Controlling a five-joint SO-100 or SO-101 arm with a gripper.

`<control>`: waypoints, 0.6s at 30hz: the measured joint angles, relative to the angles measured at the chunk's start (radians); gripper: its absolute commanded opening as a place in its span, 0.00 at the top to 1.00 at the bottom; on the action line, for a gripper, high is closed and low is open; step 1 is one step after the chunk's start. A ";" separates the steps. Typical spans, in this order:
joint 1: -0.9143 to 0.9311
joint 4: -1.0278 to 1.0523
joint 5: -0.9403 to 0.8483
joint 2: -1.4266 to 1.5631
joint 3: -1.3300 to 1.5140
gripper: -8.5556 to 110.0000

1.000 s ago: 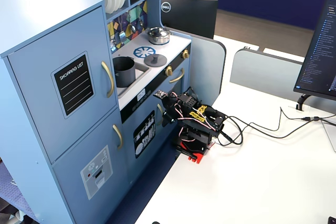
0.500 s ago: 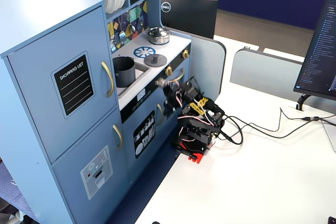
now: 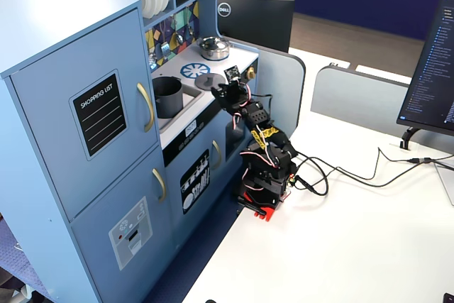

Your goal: Pick up the lid from the counter and put it on the gray recipient

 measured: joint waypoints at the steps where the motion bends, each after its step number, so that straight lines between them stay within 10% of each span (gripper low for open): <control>1: 0.020 -0.054 0.009 -0.009 0.018 0.82; 18: 0.117 -0.407 0.098 -0.390 -0.038 0.69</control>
